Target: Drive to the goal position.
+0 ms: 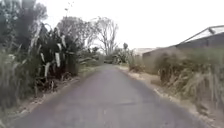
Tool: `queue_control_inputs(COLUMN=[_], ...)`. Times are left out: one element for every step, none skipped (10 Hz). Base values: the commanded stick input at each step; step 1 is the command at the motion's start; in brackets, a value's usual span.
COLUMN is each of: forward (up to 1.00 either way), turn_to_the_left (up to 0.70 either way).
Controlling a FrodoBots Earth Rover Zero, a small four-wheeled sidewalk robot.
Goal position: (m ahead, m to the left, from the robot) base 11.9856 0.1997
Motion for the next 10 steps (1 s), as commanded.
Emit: queue_control_inputs(forward=[1.0, 1.0, 1.0, 1.0, 1.0, 1.0, 1.0, 1.0, 1.0, 1.0], turn_to_the_left=[0.0, 0.0, 0.0, 0.0, 0.0, 0.0, 0.0, 0.0, 0.0, 0.0])
